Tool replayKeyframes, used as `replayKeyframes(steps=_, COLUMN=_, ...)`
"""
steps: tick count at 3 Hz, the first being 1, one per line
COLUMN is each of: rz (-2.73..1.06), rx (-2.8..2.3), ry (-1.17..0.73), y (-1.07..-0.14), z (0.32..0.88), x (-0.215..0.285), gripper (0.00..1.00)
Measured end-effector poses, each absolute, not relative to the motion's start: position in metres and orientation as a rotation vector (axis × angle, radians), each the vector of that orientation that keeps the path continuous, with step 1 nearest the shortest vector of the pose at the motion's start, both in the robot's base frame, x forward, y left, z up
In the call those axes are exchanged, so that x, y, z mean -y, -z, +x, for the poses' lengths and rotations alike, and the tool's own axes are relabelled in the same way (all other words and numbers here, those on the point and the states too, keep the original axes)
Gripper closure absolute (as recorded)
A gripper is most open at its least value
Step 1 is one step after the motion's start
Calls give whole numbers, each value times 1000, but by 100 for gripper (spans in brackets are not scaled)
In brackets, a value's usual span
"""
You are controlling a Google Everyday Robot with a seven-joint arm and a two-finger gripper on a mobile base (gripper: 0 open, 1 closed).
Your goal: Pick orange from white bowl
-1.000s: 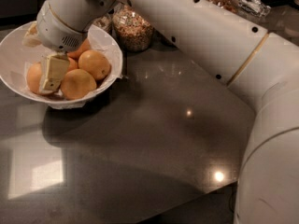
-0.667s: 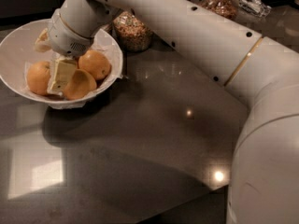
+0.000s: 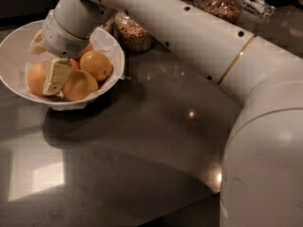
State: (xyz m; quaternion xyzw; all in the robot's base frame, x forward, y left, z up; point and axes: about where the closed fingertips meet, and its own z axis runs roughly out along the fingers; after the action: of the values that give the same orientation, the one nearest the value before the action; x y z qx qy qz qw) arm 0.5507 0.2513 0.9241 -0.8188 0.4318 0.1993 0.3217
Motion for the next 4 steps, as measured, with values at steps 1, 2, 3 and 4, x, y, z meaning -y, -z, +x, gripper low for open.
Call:
replayKeyframes(steps=1, rz=-2168, rx=-1121, ry=-532, y=-921, z=555, x=-263, gripper=28)
replayKeyframes(steps=2, rz=-2188, rx=-1120, ry=-550, y=-913, z=560, x=-274, gripper=27)
replayKeyframes(steps=3, rz=-2188, rx=-1120, ry=-552, y=-913, z=560, x=-274, gripper=26)
replayKeyframes(steps=4, rz=-2191, rx=-1128, ry=-550, y=-907, z=556, x=-273, gripper=45)
